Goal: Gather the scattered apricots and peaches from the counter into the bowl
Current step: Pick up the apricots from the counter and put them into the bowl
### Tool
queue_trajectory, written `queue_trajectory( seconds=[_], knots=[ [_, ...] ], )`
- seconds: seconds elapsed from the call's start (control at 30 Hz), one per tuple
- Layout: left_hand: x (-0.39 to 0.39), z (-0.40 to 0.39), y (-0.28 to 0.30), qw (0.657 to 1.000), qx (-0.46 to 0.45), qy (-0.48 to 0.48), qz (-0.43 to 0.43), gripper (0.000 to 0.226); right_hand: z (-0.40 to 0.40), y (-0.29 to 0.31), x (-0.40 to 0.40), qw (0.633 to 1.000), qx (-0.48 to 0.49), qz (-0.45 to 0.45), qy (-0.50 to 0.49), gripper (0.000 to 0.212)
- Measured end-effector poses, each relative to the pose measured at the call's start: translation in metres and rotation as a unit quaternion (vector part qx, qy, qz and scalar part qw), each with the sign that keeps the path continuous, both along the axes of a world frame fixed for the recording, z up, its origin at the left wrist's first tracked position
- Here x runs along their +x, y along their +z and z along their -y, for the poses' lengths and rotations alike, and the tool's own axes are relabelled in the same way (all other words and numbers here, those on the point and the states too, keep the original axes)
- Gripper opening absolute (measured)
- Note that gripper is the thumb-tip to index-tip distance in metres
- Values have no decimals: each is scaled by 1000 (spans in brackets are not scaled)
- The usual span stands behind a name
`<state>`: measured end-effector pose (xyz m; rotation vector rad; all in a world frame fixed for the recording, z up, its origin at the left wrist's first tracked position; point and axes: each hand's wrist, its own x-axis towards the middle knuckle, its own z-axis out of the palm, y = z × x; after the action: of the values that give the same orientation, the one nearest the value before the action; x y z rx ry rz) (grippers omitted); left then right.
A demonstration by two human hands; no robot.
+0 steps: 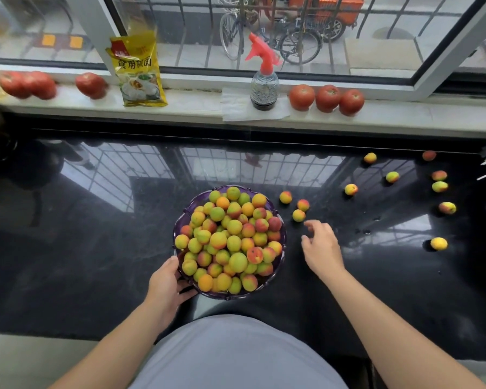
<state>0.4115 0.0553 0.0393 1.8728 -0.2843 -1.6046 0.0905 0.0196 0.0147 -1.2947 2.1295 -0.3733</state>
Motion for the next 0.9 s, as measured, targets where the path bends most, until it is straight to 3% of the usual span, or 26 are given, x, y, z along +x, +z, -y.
queue_trajectory(
  seconds=[0.07, 0.2, 0.27, 0.43, 0.57, 0.7, 0.9],
  knots=[
    [1, 1, 0, 1000, 2, -2, -2, 34, 23, 0, 11, 1000, -8, -2, -10, 27],
    [2, 1, -1, 1000, 11, 3, -2, 34, 58, 0, 27, 983, -3, 39, -178, 42],
    [2, 2, -1, 1000, 14, 6, -1, 34, 67, -4, 29, 978, 13, 41, -206, 45],
    [2, 2, -2, 1000, 15, 2, 3, 34, 70, -10, 23, 971, 30, 65, -226, 30],
    [3, 2, -3, 1000, 10, 7, -3, 35, 22, -8, 13, 965, 10, 164, -203, 27],
    [1, 1, -2, 1000, 7, 21, -9, 32, -57, 8, 5, 926, 23, 292, -239, 24],
    [3, 0, -1, 1000, 8, 15, -13, 35, -101, 44, 18, 934, 13, 305, -184, 32]
  ],
)
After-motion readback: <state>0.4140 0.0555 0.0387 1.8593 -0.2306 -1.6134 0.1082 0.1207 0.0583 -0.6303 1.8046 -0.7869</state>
